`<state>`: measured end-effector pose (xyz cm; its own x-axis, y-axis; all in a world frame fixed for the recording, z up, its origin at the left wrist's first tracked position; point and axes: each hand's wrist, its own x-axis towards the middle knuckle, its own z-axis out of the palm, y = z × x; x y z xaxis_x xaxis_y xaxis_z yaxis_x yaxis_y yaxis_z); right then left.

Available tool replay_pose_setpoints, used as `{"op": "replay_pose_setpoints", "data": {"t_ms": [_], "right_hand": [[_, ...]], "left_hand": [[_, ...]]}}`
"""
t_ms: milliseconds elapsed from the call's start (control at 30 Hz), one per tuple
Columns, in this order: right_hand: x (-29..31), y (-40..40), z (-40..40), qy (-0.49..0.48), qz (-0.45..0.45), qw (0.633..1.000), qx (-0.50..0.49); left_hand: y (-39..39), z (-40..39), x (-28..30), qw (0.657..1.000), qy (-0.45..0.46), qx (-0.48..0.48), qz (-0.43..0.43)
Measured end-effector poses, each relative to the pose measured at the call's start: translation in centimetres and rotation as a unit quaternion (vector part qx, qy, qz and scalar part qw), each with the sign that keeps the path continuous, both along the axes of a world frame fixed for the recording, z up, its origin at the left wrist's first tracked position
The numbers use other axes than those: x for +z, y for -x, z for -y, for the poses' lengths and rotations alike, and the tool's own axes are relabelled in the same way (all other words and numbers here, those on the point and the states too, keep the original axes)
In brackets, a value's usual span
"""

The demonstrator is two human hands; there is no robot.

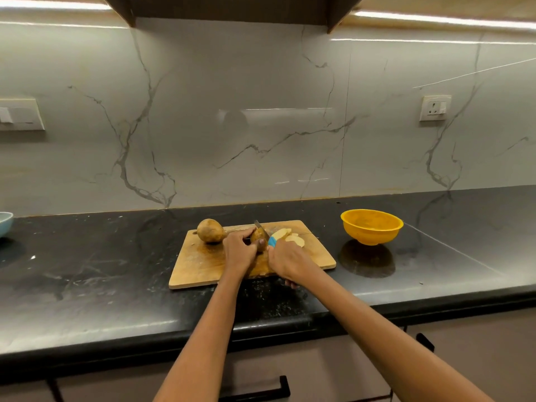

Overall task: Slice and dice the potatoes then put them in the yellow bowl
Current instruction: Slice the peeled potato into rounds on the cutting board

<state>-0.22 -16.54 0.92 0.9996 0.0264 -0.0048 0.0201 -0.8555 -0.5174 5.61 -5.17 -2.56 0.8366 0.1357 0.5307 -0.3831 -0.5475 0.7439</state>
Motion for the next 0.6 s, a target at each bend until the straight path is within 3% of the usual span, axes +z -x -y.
{"op": "replay_pose_setpoints", "data": {"t_ms": [267,600], "right_hand": [[1.0,-1.2,-0.9,-0.036,-0.026,0.999,0.016],[0.2,-1.2,-0.5,0.026,-0.040,0.999,0.004]], "left_hand": [[0.0,-0.4,0.0,1.000,0.006,-0.012,-0.003],[0.0,-0.4,0.0,1.000,0.004,-0.025,-0.014]]}}
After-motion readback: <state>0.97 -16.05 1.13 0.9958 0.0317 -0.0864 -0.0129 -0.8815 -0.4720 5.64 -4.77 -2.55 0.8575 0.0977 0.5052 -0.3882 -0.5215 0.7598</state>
